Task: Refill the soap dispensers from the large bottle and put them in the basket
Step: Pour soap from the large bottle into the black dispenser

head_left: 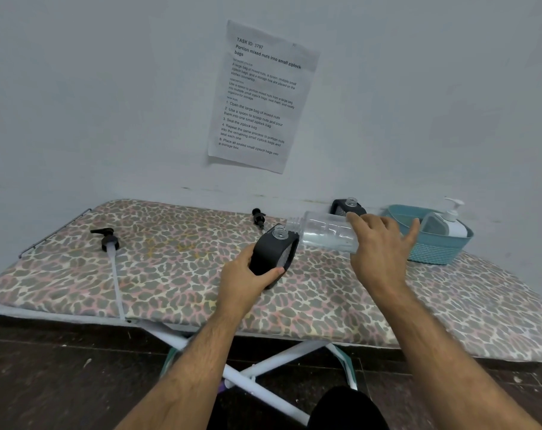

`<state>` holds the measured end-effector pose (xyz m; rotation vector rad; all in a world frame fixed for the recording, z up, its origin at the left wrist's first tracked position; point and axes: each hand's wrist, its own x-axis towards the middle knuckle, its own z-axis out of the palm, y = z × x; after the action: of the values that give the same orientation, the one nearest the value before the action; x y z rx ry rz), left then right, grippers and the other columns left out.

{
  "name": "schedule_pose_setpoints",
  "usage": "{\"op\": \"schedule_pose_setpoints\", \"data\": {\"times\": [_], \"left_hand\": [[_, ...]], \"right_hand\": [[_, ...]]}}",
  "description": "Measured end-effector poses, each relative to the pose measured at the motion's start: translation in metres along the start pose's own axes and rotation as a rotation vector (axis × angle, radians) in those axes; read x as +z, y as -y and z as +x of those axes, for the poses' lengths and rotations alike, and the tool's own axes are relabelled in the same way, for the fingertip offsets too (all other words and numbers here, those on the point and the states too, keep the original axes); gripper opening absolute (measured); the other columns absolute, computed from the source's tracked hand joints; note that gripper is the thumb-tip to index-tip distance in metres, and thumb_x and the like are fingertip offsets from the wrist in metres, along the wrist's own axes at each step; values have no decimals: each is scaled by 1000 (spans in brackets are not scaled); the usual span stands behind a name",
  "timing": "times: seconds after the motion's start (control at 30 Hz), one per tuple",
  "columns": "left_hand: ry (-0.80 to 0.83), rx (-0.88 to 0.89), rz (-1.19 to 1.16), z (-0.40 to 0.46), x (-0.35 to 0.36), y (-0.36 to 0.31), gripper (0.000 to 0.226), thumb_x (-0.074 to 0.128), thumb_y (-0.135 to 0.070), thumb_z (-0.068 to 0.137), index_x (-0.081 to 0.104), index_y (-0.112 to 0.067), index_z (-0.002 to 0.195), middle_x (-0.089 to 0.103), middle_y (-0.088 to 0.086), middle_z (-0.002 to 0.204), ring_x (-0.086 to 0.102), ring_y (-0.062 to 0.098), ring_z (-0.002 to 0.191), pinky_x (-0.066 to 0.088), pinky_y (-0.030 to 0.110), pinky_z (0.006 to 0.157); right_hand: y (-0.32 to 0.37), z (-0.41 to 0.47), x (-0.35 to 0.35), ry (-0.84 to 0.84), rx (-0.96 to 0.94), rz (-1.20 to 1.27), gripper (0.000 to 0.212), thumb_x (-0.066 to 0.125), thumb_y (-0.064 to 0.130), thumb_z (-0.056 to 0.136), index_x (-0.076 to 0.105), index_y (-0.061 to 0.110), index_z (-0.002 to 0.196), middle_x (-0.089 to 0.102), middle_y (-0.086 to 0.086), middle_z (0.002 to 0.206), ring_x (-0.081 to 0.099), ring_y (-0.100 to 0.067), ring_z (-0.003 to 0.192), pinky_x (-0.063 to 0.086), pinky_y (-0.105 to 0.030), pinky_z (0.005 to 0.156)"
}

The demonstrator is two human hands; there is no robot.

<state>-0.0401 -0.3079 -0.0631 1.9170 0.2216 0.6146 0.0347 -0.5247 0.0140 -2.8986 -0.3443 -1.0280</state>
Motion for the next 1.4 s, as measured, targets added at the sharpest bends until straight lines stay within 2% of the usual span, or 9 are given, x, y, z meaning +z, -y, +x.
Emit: {"op": "schedule_pose_setpoints", "data": {"times": [0.27, 0.47, 0.7, 0.93, 1.13, 1.4], "left_hand": [[5, -1, -5, 1, 0, 1, 59, 84, -32, 75, 61, -27, 129, 66, -22, 102, 54, -21, 85, 42, -2, 69], [1, -5, 0, 1, 0, 2, 57, 84, -32, 76, 62, -26, 128, 62, -29, 96, 55, -22, 84, 42, -3, 68], [2, -4, -6, 2, 1, 3, 57, 83, -30, 78, 60, -26, 129, 65, -21, 103, 54, -20, 86, 42, -2, 66], [-2, -5, -28, 2, 0, 3, 51, 82, -30, 79, 61, -26, 125, 58, -33, 93, 57, -17, 88, 42, -2, 66], [7, -12, -29, 3, 1, 4, 53, 81, -28, 80, 60, -22, 129, 58, -30, 94, 52, -28, 78, 40, -4, 65], [18, -10, -18, 5, 1, 6, 53, 79, -25, 82, 58, -22, 130, 57, -31, 95, 52, -22, 82, 42, -2, 66]], "right_hand": [[-2, 4, 1, -6, -25, -24, 72, 77, 2, 69, 57, 32, 132, 65, 1, 124, 55, -29, 118, 13, -71, 112], [-2, 4, 1, -9, -25, -20, 70, 77, 1, 69, 59, 31, 130, 66, 0, 123, 55, -29, 116, 14, -70, 112], [-1, 4, 1, -27, -29, -11, 69, 74, -1, 70, 59, 30, 130, 66, -2, 123, 55, -30, 117, 13, -68, 111], [-1, 4, 2, -27, -30, -14, 69, 75, 2, 72, 58, 31, 132, 66, -1, 124, 55, -30, 118, 13, -68, 111], [0, 5, 2, -25, -28, -22, 69, 76, 3, 72, 57, 32, 132, 65, 0, 124, 55, -28, 117, 14, -68, 112], [0, 5, 2, -18, -31, -20, 69, 76, 4, 73, 56, 32, 133, 65, 1, 125, 55, -28, 117, 13, -68, 112]]}}
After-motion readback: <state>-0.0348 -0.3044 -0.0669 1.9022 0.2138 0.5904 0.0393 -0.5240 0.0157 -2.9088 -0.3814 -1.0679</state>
